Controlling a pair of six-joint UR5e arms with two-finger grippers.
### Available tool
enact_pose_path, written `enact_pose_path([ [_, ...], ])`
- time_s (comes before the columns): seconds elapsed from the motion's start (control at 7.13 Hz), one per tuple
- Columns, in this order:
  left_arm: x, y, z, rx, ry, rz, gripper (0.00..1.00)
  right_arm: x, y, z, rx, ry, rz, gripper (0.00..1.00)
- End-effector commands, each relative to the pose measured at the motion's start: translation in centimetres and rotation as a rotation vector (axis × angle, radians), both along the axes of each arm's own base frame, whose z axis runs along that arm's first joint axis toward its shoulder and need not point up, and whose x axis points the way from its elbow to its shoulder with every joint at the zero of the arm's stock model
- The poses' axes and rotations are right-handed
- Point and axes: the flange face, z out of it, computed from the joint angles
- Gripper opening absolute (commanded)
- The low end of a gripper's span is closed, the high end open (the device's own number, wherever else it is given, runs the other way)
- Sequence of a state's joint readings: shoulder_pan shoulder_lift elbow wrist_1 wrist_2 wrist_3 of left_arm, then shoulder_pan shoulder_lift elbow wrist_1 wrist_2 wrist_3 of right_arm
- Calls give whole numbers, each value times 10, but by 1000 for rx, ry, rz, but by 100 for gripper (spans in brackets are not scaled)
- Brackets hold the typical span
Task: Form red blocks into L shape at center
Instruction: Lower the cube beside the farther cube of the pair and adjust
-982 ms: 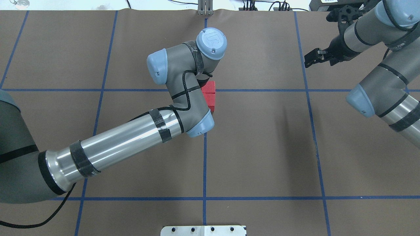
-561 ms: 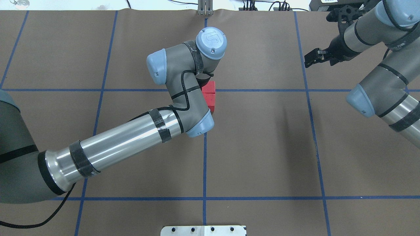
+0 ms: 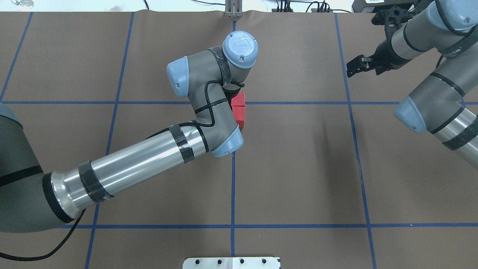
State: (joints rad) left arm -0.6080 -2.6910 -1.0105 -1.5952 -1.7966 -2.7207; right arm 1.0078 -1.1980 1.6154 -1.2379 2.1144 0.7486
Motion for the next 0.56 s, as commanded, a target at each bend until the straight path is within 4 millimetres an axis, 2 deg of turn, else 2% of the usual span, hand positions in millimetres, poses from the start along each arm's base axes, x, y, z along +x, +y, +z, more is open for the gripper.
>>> enact_pose_path([
  [0.0,-1,-1,2,20,-4,-7,100,-1,0,0,0,0,-1,99],
  [0.42,-1,-2,-1,60,3,-22,100,-1,0,-2,3,-1,-1,99],
])
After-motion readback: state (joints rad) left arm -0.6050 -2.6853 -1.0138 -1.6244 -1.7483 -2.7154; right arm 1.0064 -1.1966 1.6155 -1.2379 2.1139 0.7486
